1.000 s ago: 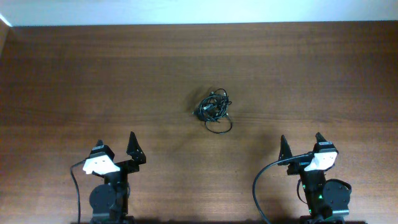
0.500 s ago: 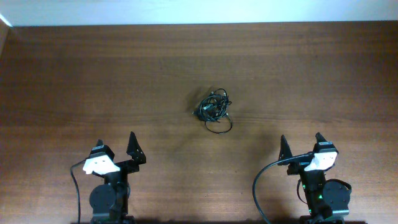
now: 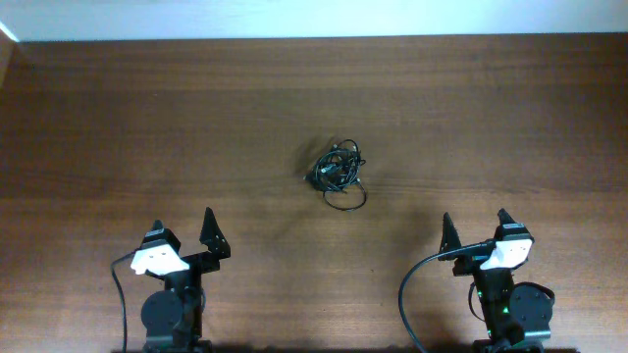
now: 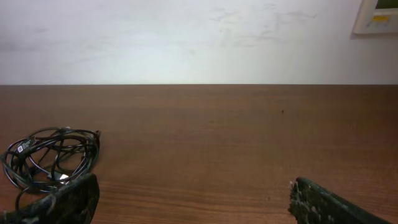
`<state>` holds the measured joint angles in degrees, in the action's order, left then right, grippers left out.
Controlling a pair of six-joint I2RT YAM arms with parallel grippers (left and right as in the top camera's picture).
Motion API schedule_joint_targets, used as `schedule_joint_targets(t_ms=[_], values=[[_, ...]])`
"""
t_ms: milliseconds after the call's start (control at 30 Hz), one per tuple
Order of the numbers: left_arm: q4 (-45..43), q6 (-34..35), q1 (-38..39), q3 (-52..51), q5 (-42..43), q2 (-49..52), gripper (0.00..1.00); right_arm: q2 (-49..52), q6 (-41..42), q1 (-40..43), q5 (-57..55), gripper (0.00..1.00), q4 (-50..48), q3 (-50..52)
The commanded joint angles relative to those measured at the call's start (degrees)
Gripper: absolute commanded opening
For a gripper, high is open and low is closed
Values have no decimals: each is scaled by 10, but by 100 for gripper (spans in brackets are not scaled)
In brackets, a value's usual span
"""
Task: Untangle cables
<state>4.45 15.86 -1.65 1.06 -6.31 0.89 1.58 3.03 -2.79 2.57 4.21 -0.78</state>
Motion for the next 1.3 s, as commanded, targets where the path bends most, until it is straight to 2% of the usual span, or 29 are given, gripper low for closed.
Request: schedule_joint_targets(t_ms=[0, 1100, 1133, 1233, 1267], values=[[-3, -1, 3, -5, -6, -5, 99, 2, 3, -6, -3, 99, 1, 5], [-12, -1, 3, -5, 11, -5, 99, 2, 3, -6, -3, 99, 1, 5], [-13, -5, 3, -3, 20, -5, 99, 2, 3, -6, -3, 99, 1, 5], [-6, -90, 3, 16, 72, -2, 99, 2, 3, -6, -3, 99, 1, 5], [0, -98, 3, 25, 72, 3, 99, 2, 3, -6, -3, 99, 1, 5]])
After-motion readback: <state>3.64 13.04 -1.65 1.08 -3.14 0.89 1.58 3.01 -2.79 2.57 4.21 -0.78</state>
